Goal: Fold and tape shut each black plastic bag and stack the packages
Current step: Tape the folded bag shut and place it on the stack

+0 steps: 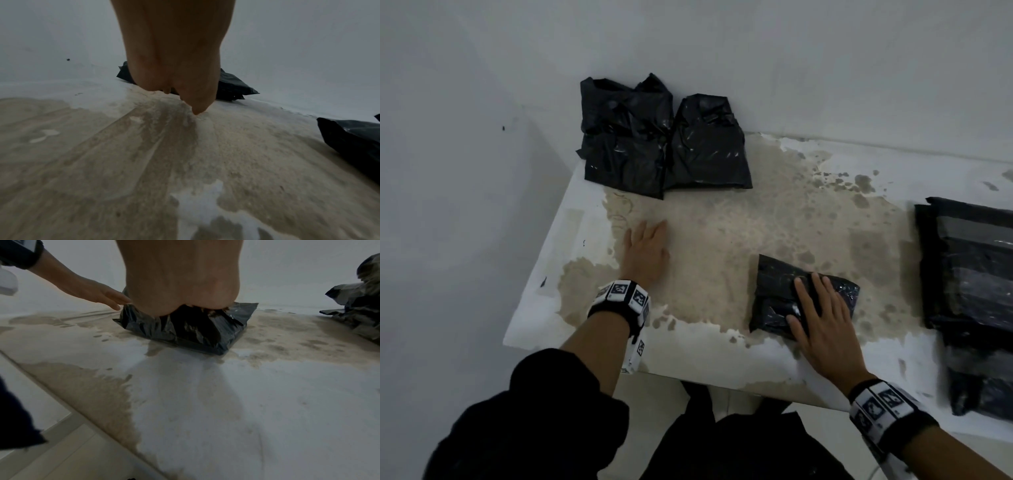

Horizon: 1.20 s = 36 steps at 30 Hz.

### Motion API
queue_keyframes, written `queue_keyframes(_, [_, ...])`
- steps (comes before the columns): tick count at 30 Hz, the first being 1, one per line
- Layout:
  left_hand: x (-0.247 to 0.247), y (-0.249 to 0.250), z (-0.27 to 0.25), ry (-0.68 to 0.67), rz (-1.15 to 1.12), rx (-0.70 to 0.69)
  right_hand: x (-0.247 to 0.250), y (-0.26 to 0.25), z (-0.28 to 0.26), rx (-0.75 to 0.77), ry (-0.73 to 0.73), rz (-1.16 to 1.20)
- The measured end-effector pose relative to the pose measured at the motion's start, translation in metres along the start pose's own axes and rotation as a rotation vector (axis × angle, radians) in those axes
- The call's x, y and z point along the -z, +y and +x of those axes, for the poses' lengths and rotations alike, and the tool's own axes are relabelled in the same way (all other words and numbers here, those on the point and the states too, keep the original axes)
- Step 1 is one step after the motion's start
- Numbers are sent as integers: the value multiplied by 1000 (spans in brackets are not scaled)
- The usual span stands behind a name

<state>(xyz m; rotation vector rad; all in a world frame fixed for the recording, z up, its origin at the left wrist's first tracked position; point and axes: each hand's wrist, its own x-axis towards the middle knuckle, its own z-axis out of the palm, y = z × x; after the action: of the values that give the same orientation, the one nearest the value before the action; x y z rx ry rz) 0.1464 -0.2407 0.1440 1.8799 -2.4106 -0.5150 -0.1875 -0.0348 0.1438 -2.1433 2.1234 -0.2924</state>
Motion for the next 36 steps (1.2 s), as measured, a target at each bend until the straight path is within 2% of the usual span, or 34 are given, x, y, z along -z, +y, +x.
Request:
queue_keyframes(6, [-3,-3,8,101,53,-75,0,-7,1,-61,4,4])
queue_keyframes(13, [2,1,19,173,69,-34,-1,-3,1,-37,13,2])
queue_keyframes(17, [5,3,23,140,63,2,-1,-1,4,-6,-5,4])
queue_keyframes(21, [5,3,27,166,46,17,0,1,5,0,-14,11])
queue_keyframes(30, [5,-2,25,163,35,-67,1,0,13,15,-18,6])
queue_keyframes(33, [10,-4,18,161,-33,-55,2,-1,17,30,-20,3])
queue_keyframes(36, [19,-8,10,128,-195,-69,3,-1,16,57,4,16])
